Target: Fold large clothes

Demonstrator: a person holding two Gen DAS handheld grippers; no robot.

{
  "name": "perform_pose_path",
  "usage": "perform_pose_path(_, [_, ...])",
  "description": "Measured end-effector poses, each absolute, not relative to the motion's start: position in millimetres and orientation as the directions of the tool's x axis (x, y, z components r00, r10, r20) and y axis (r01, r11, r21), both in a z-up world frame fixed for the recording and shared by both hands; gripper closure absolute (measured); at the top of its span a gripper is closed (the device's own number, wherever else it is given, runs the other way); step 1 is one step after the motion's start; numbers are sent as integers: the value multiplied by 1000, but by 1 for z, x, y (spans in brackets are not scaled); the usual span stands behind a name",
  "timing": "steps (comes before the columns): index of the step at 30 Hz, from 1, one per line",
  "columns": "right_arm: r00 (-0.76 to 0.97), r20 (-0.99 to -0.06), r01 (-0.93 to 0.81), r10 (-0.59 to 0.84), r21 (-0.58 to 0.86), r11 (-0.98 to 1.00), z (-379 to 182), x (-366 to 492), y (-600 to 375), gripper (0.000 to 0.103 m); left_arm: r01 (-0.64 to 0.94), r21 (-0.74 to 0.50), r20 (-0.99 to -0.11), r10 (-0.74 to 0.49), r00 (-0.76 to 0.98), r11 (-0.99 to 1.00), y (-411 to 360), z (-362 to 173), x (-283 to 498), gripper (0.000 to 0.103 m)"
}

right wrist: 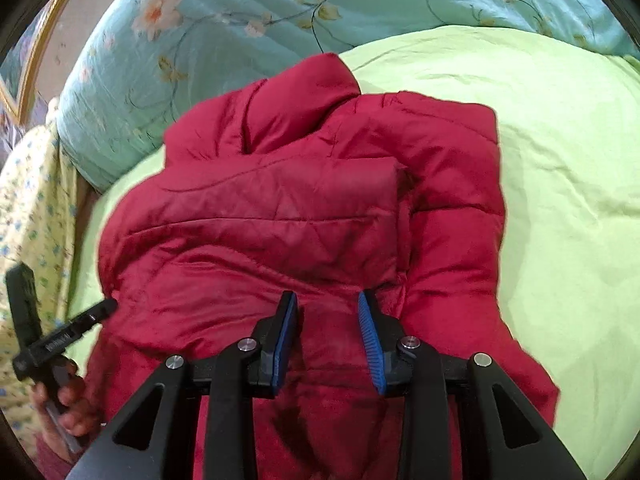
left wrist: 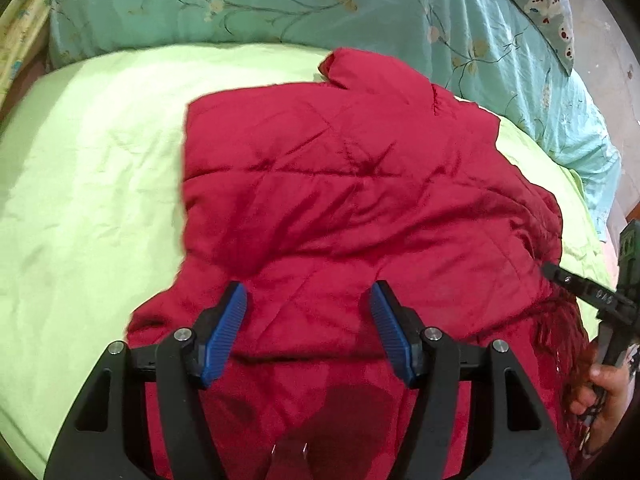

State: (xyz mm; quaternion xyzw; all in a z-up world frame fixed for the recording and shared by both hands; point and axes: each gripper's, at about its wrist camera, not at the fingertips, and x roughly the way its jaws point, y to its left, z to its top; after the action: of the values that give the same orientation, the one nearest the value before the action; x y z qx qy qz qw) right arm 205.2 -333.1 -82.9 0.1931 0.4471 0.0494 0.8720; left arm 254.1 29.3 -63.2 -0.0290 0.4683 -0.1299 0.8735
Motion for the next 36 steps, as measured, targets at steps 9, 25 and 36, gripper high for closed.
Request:
perform_pose_path(9, [610,-730,34,307,412,911,-54,157,-331,67,130,-278,-803,-305,512,952,79,-55,196,39])
perform_pose_path(25, [568,-779,37,266,348,937,-38,46,-352,41,103,-221,-860,-243,449,970,132,-59,117,39])
perform_pose_path(36, [445,-862,111,244,324,940,-68,-25,-371,39,136,-243,-892,-276,358,960,143,-77,77,39])
